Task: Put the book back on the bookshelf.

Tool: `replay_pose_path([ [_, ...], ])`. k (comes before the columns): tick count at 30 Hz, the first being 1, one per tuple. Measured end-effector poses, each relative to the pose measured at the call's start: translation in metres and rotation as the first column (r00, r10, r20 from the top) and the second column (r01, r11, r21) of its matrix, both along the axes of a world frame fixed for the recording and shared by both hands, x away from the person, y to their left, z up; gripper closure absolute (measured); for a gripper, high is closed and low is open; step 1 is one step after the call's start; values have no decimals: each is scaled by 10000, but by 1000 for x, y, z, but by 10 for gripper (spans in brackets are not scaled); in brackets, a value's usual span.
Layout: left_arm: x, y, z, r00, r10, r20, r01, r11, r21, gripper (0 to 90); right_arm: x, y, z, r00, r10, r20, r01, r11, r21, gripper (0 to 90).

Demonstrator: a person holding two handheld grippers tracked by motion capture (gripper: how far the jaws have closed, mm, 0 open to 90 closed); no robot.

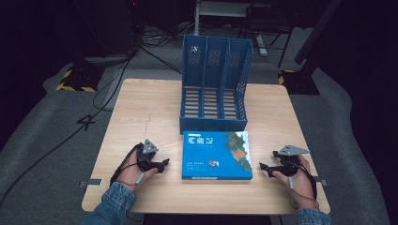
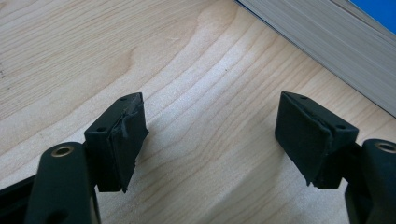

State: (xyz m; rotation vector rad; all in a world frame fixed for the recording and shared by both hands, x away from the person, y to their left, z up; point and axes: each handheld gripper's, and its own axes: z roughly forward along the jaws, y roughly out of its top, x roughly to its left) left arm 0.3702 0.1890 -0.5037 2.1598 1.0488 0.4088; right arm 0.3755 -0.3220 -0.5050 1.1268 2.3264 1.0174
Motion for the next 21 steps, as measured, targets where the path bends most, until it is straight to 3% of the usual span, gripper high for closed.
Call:
replay_pose_path([
  [3, 1, 0, 1, 9998, 206, -16, -206, 9998, -81, 275, -2, 1, 0, 9998, -196, -11, 196, 9998, 52, 171],
  [6, 1, 1, 4, 9991, 321, -283, -327, 9992, -217, 336, -2, 1, 0, 9997, -256, -15, 257, 9997, 53, 171],
  [12, 0, 0, 13, 9994, 232, -247, -244, 9986, -466, 347, -4, 2, 0, 9993, -386, -30, 386, 9992, 46, 171],
  [14, 0, -2, 17, 9994, 87, -335, -110, 9975, -699, 347, -4, 2, 0, 9991, -433, -15, 433, 9990, 54, 172],
  [16, 0, -5, 21, 9980, 11, -633, -87, 9926, -1210, 347, -4, 2, 0, 9990, -447, -15, 447, 9990, 61, 171],
  [18, 0, -8, 26, 9982, 34, -599, -125, 9882, -1527, 345, -4, 2, 0, 9989, -460, -20, 461, 9989, 57, 171],
  [21, -1, -15, 34, 9992, -91, -387, 28, 9874, -1584, 345, -4, 2, 0, 9989, -470, -30, 470, 9989, 82, 171],
])
